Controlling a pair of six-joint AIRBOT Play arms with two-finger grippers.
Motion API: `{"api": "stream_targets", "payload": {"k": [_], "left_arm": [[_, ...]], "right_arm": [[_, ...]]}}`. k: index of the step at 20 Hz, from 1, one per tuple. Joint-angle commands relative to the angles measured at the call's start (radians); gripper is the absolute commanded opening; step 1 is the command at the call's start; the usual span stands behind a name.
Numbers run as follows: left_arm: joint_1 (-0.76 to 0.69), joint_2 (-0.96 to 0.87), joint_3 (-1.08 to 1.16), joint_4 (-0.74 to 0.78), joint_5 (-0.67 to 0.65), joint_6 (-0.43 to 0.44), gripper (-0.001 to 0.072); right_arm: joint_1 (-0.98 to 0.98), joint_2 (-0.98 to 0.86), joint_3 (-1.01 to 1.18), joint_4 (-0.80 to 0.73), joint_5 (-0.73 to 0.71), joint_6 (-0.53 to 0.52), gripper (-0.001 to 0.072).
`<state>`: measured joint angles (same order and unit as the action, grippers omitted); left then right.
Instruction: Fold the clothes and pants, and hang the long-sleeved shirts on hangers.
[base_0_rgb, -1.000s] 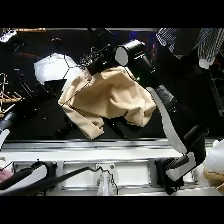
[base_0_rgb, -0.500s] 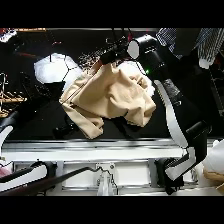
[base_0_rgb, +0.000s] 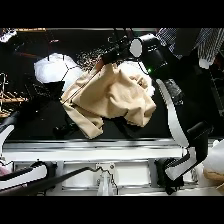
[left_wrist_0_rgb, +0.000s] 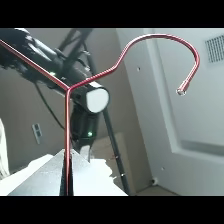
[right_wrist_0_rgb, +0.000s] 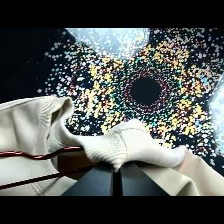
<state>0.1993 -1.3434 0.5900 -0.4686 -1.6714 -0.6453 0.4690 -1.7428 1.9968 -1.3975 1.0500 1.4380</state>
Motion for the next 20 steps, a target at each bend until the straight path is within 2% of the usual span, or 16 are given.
{"api": "stream_targets", "payload": {"k": [1, 6, 13, 17, 20], "left_arm": [[-0.010, -0.047, 0.001, 0.011, 0.011, -0.014, 0.0013], [-0.076, -0.114, 0.042, -0.060, 0.007, -0.013, 0.0012], [-0.191, -0.320, 0.279, -0.063, -0.002, -0.067, 0.0012], [-0.208, -0.468, 0.355, -0.176, -0.112, -0.065, 0.0011], [-0.224, -0.530, 0.406, -0.172, -0.181, -0.050, 0.0011]], "right_arm": [[0.000, 0.014, 0.001, 0.009, 0.027, -0.002, 0.0030], [0.017, 0.026, 0.001, 0.042, 0.077, -0.013, 0.0031], [0.083, 0.042, 0.001, 0.039, 0.145, -0.018, 0.0031], [0.136, 0.084, 0.001, 0.040, 0.193, -0.014, 0.0031], [0.185, 0.101, 0.001, 0.040, 0.224, -0.008, 0.0031]]}}
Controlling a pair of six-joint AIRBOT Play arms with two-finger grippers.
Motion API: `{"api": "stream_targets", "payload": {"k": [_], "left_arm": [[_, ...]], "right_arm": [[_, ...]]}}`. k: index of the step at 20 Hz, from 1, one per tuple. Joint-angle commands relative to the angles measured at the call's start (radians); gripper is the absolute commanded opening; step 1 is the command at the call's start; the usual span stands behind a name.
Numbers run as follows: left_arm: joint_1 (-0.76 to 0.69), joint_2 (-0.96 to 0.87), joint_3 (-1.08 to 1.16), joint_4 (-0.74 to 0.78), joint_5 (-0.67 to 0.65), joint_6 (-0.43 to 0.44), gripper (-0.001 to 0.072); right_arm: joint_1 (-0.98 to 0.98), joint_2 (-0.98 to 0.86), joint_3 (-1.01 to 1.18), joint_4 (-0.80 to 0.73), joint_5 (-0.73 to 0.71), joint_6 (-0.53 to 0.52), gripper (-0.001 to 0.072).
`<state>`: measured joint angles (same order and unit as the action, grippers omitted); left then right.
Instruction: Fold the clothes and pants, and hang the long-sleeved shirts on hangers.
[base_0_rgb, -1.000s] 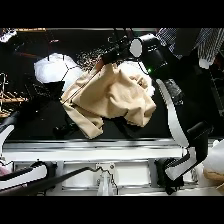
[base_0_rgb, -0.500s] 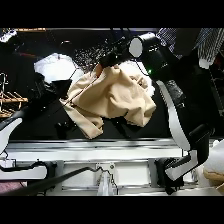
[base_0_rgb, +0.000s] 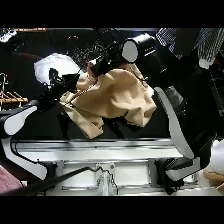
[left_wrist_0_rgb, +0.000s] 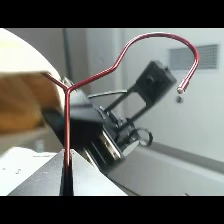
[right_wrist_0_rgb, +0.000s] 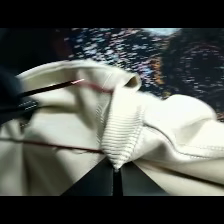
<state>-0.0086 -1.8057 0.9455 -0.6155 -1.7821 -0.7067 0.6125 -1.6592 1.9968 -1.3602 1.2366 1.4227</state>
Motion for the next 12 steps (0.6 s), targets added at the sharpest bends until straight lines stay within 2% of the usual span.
{"api": "stream_targets", "payload": {"k": [1, 10, 12], "left_arm": [[-0.020, -0.078, 0.064, -0.021, -0.071, 0.031, 0.0012], [-0.043, -0.072, 0.150, -0.021, -0.073, 0.042, 0.0011], [-0.043, -0.039, 0.150, -0.021, -0.073, 0.074, 0.0011]], "right_arm": [[0.062, 0.020, 0.001, 0.002, 0.049, 0.008, 0.0031], [0.111, 0.022, 0.001, -0.077, 0.101, 0.049, 0.0031], [0.099, 0.022, 0.001, -0.096, 0.092, 0.049, 0.0032]]}}
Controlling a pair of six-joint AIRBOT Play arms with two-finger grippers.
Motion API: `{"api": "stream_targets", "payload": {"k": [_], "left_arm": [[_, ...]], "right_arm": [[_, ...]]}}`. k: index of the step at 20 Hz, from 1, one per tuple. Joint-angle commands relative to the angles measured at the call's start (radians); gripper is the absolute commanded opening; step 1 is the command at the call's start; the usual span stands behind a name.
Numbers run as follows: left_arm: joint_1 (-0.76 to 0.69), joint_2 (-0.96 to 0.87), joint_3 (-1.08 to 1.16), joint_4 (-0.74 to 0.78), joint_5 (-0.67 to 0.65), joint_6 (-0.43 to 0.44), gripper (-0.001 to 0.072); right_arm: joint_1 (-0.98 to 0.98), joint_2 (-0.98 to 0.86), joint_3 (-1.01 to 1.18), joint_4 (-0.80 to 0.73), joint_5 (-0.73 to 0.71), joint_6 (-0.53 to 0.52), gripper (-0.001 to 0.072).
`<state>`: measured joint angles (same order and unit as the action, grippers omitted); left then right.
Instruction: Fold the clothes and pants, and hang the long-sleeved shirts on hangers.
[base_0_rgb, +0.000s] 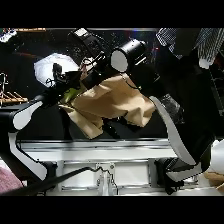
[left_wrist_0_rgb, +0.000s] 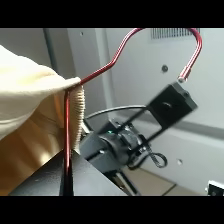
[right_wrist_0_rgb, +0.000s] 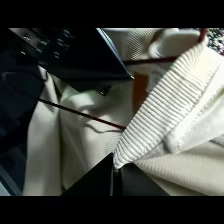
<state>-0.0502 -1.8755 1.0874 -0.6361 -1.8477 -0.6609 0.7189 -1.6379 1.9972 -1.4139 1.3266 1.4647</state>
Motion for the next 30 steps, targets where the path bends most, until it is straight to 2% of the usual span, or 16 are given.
{"api": "stream_targets", "payload": {"k": [1, 4, 11, 12, 13, 14, 15, 16, 18, 20, 22, 23, 25, 27, 28, 30], "left_arm": [[-0.002, 0.052, 0.008, -0.001, -0.007, 0.059, 0.0011], [-0.002, 0.111, 0.008, -0.002, -0.007, 0.146, 0.0011], [-0.029, 0.126, 0.008, -0.017, -0.006, 0.145, 0.0011], [-0.039, 0.126, 0.008, -0.024, -0.006, 0.145, 0.0011], [-0.047, 0.126, 0.008, -0.024, -0.007, 0.145, 0.0011], [-0.055, 0.126, 0.008, -0.024, -0.006, 0.145, 0.0011], [-0.060, 0.126, 0.008, -0.024, -0.006, 0.145, 0.0011], [-0.063, 0.126, 0.008, -0.024, -0.007, 0.142, 0.0011], [-0.066, 0.132, 0.008, -0.024, -0.007, 0.129, 0.0011], [-0.067, 0.140, 0.008, -0.024, -0.006, 0.130, 0.0011], [-0.067, 0.145, 0.008, -0.023, -0.006, 0.129, 0.0011], [-0.067, 0.146, 0.008, -0.023, -0.006, 0.128, 0.0011], [-0.067, 0.146, 0.008, -0.023, -0.006, 0.120, 0.0011], [-0.067, 0.146, 0.008, -0.023, -0.006, 0.115, 0.0011], [-0.067, 0.146, 0.008, -0.023, -0.006, 0.115, 0.0011], [-0.067, 0.146, 0.008, -0.023, -0.006, 0.115, 0.0011]], "right_arm": [[-0.017, 0.002, 0.000, -0.045, -0.007, 0.007, 0.0032], [-0.033, 0.015, 0.000, -0.045, -0.022, 0.006, 0.0032], [-0.033, 0.068, 0.001, -0.035, -0.022, -0.020, 0.0032], [-0.033, 0.074, 0.000, -0.023, -0.011, -0.020, 0.0068], [-0.032, 0.083, 0.001, -0.007, 0.002, -0.020, 0.0184], [-0.032, 0.095, 0.001, 0.013, 0.016, -0.021, 0.0242], [-0.032, 0.113, 0.001, 0.021, 0.029, -0.045, 0.0239], [-0.033, 0.141, 0.001, 0.005, 0.044, -0.104, 0.0240], [-0.034, 0.209, 0.001, -0.129, 0.035, -0.244, 0.0237], [-0.041, 0.274, 0.000, -0.348, -0.014, -0.524, 0.0225], [-0.096, 0.305, 0.000, -0.463, -0.121, -0.785, 0.0239], [-0.140, 0.306, 0.000, -0.459, -0.193, -0.860, 0.0304], [-0.220, 0.290, -0.003, -0.381, -0.296, -0.873, 0.0526], [-0.284, 0.266, -0.003, -0.204, -0.283, -0.874, 0.0598], [-0.304, 0.252, -0.003, -0.122, -0.241, -0.886, 0.0599], [-0.310, 0.222, -0.003, -0.068, -0.160, -0.935, 0.0599]]}}
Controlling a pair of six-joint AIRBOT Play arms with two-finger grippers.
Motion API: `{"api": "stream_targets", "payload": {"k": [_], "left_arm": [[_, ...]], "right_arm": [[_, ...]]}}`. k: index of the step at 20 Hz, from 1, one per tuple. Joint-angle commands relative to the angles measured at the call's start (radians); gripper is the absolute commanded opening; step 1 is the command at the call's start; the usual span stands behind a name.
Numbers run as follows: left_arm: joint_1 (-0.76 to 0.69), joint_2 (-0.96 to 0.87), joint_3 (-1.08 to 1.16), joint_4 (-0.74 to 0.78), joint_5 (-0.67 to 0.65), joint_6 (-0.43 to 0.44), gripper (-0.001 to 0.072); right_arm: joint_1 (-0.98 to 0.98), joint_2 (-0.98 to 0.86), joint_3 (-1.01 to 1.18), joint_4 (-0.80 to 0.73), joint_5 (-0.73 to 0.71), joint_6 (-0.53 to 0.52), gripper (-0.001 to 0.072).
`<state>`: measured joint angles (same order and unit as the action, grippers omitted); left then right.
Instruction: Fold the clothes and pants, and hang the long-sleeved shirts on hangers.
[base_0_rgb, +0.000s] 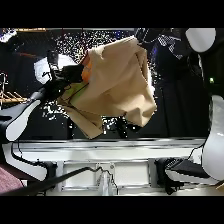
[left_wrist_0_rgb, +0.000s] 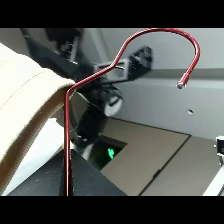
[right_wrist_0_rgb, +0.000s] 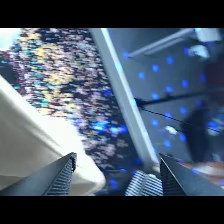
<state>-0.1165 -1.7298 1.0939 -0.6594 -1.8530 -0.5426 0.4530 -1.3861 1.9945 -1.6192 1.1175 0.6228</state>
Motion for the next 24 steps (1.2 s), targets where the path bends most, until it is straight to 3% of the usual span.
{"api": "stream_targets", "payload": {"k": [1, 11, 12, 13, 16, 20, 21, 22, 23, 24], "left_arm": [[0.000, 0.001, 0.001, 0.000, 0.000, -0.003, 0.0012], [0.000, 0.001, 0.001, 0.000, 0.000, -0.003, 0.0012], [0.000, 0.001, 0.001, 0.000, 0.000, -0.004, 0.0012], [0.000, 0.001, 0.001, 0.000, 0.000, -0.004, 0.0012], [0.000, 0.001, 0.001, 0.000, 0.000, -0.003, 0.0014], [0.007, 0.000, 0.001, -0.044, 0.009, -0.003, 0.0027], [0.008, 0.000, 0.001, -0.090, 0.009, -0.003, 0.0153], [0.008, 0.000, 0.001, -0.153, 0.010, -0.003, 0.0468], [0.008, 0.000, 0.001, -0.224, 0.018, -0.003, 0.0623], [0.008, 0.000, 0.001, -0.303, 0.038, -0.003, 0.0632]], "right_arm": [[-0.044, -0.040, -0.004, 0.162, 0.050, -0.095, 0.0598], [-0.044, -0.193, -0.022, 0.282, -0.036, -0.101, 0.0594], [-0.044, -0.207, -0.022, 0.285, -0.042, -0.101, 0.0544], [-0.044, -0.217, -0.022, 0.285, -0.060, -0.101, 0.0451], [-0.044, -0.221, -0.019, 0.283, -0.109, -0.101, 0.0030], [-0.044, -0.208, -0.019, 0.276, -0.105, -0.101, 0.0031], [-0.044, -0.205, -0.019, 0.276, -0.100, -0.101, 0.0030], [-0.042, -0.203, -0.019, 0.276, -0.085, -0.101, 0.0029], [-0.041, -0.201, -0.019, 0.277, -0.066, -0.101, 0.0029], [-0.037, -0.197, -0.019, 0.280, -0.043, -0.101, 0.0029]]}}
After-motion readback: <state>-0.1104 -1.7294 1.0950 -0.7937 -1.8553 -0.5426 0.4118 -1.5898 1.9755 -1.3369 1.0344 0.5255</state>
